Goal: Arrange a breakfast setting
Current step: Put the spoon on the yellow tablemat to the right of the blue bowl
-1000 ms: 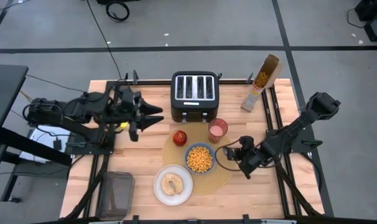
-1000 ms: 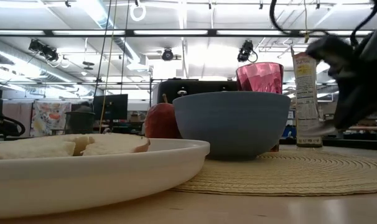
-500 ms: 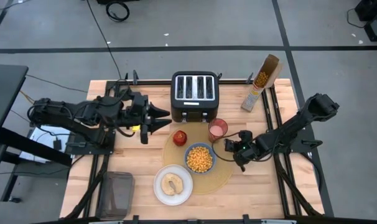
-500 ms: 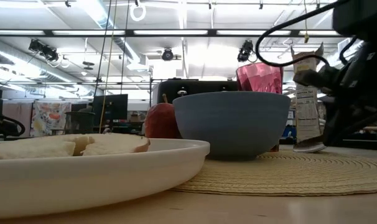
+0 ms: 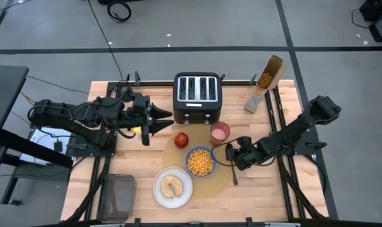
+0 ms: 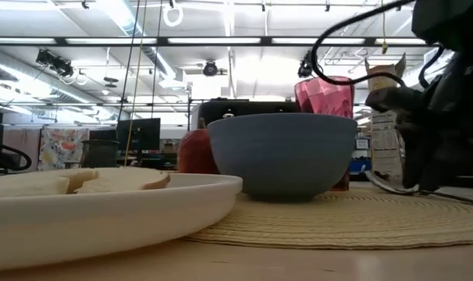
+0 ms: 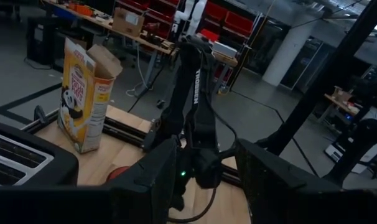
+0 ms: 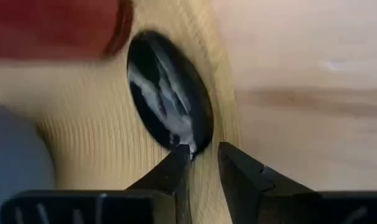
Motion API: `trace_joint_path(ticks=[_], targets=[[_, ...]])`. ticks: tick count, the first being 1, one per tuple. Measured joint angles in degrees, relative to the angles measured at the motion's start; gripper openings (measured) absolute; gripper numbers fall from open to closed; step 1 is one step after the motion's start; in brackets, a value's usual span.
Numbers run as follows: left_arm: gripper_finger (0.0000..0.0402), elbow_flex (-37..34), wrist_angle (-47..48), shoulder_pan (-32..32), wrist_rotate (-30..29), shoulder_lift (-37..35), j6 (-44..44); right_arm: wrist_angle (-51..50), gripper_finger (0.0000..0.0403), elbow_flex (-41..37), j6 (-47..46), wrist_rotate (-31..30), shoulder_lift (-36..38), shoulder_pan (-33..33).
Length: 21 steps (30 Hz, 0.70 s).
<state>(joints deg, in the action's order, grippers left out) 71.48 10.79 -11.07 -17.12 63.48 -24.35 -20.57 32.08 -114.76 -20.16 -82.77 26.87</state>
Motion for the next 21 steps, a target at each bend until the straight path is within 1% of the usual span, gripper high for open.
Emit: trace_joint_path(ticks=[6,9,11,21], targets=[[0.0172,0.00,0.22,0.00,0.00,0.00,0.10,0.15,0.0098,0.13,9.45,2.77,1.62,0.20],[0.0172,0.00,0.35,-0.03,0.05,0.00,0.10,3.64,0.0098,0.13,17.25,3.44,1.65,1.09],[0.0172,0.00,0.47,-0.02,0.23,0.00,0.09,5.59,0.0098,0.13,20.74,3.84,1.32,1.42],[0.0172,0.00,0.26,-0.07,0.33,0.00,-1.18,3.86,0.0097,0.15,23.06,4.94,1.08,1.62]])
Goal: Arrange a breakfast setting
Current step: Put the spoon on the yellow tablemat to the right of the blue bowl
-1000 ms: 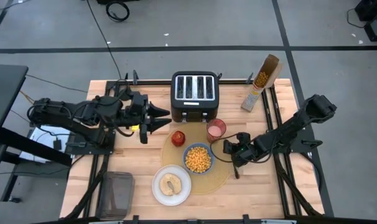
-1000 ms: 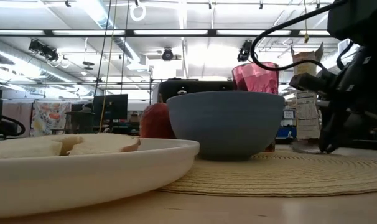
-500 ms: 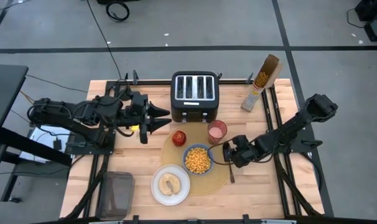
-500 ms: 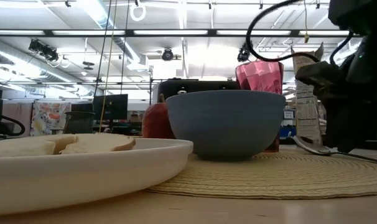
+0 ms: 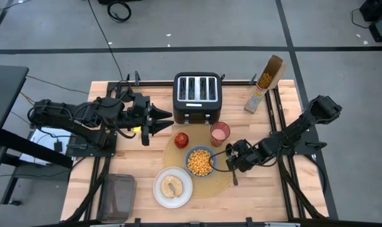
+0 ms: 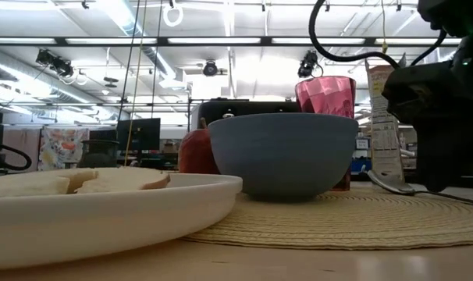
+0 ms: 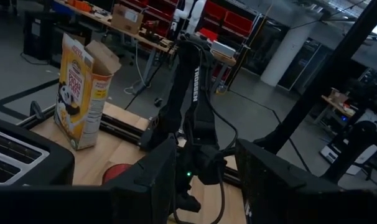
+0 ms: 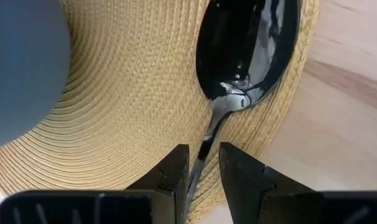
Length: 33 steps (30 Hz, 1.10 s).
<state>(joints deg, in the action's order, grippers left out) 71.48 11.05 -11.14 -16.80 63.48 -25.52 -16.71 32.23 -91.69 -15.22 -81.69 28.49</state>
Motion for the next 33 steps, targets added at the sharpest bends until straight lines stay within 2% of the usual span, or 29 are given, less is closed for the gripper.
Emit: trace_joint_path(ticks=[19,23,27,33], targets=[[0.0172,0.00,-0.48,0.00,0.00,-0.02,-0.87,10.50,0.0097,0.04,5.67,2.96,-1.66,-2.96],[0.0172,0.00,-0.48,-0.17,0.00,-0.02,-0.87,9.39,0.0097,0.04,10.30,8.32,-0.37,-2.93],[0.0172,0.02,-0.43,-0.75,0.04,-0.02,-0.82,10.23,0.0097,0.04,18.75,13.19,0.13,0.57],[0.0172,0.02,-0.41,-0.73,0.07,-0.02,-0.87,6.65,0.0097,0.04,33.88,13.95,-0.21,9.29]])
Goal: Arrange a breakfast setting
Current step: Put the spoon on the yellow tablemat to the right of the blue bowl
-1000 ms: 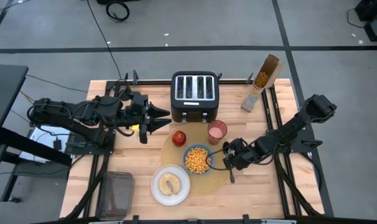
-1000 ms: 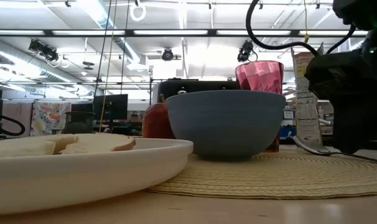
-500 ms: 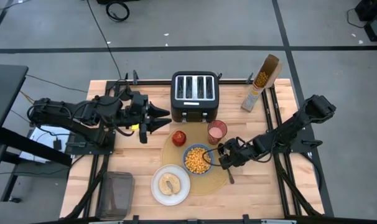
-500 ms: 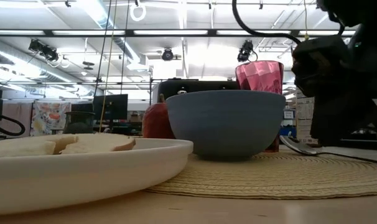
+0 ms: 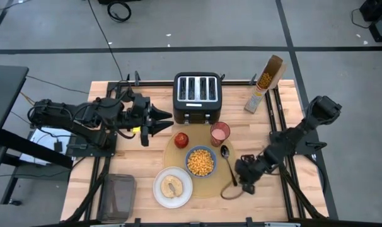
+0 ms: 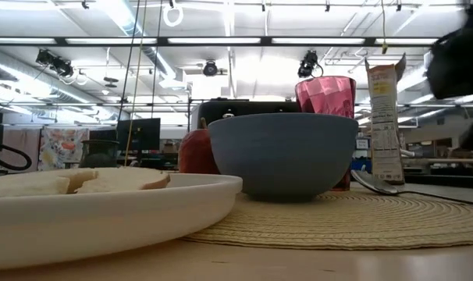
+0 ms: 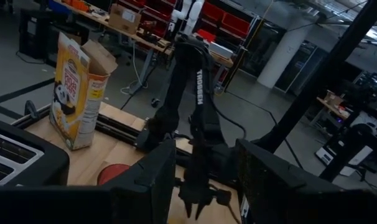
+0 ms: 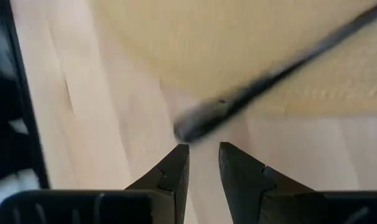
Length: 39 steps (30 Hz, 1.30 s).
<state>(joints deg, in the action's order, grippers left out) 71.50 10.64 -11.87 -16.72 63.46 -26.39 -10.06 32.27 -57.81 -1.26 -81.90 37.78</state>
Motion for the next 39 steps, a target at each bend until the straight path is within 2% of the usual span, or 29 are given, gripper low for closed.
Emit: trace_joint_path(ticks=[4,10,15,20,23,29,39], targets=[[0.0172,0.00,-0.03,0.01,0.01,0.00,0.00,-2.43,0.0097,0.00,7.02,-3.01,-1.33,2.97],[0.0172,0.00,-0.56,-0.01,0.01,0.00,0.00,2.27,0.0097,0.52,16.69,-3.70,-5.94,2.73],[0.0172,0.00,-1.83,-0.01,0.03,0.00,0.00,2.26,0.0097,3.93,21.67,-3.97,-8.69,2.35],[0.0172,0.00,-2.35,-0.01,0.01,0.00,0.03,4.09,0.0097,7.60,23.42,-4.12,-10.14,1.24],[0.0172,0.00,-2.52,-0.01,0.01,0.00,0.04,-1.15,0.0097,8.02,22.09,-2.62,-10.29,1.06],[0.0172,0.00,-2.57,0.01,0.01,0.00,0.42,-3.83,0.0096,8.09,23.37,-2.12,-9.09,2.29],[0.0172,0.00,-3.16,0.01,0.03,0.00,0.07,3.98,0.0087,9.10,31.75,-1.28,-14.29,2.10]])
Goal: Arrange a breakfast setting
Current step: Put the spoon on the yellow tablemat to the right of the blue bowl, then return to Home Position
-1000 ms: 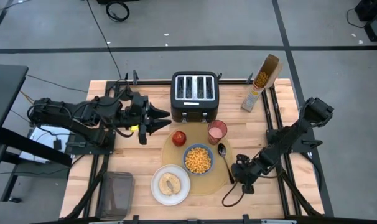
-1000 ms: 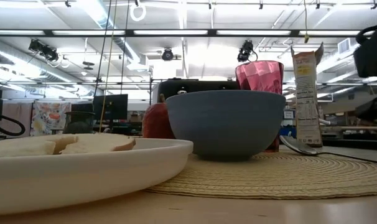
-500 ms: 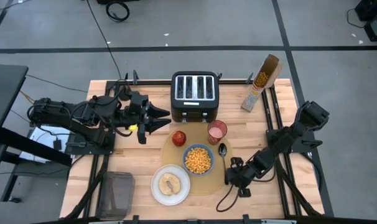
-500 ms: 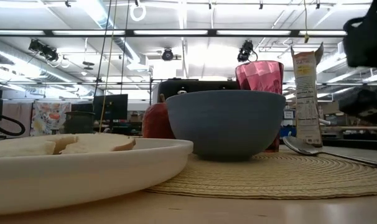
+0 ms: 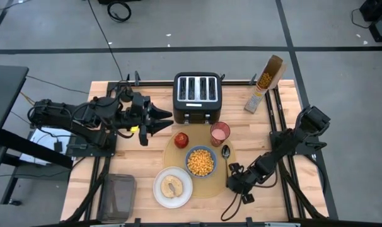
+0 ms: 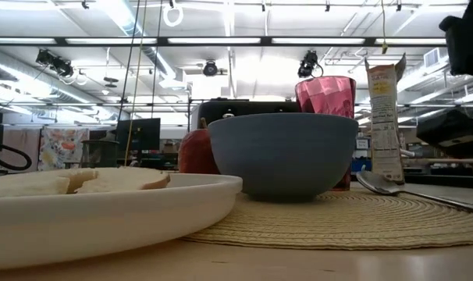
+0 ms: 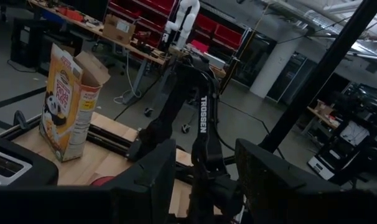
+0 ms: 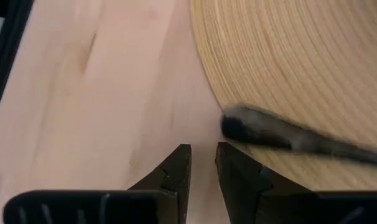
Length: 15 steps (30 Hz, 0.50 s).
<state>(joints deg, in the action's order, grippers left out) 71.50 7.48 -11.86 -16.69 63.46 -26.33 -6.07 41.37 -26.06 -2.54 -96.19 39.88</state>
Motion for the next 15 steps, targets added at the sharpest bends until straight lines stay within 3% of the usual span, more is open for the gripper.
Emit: trace_joint_path(ticks=[4,15], targets=[[0.0172,0.00,-0.30,0.00,0.00,0.00,0.00,-0.87,0.0087,1.14,1.41,-2.98,-0.02,-0.27],[0.0172,0.00,-0.34,-0.03,0.00,0.00,-0.01,-2.52,0.0086,1.72,0.13,-2.12,0.40,-0.21]])
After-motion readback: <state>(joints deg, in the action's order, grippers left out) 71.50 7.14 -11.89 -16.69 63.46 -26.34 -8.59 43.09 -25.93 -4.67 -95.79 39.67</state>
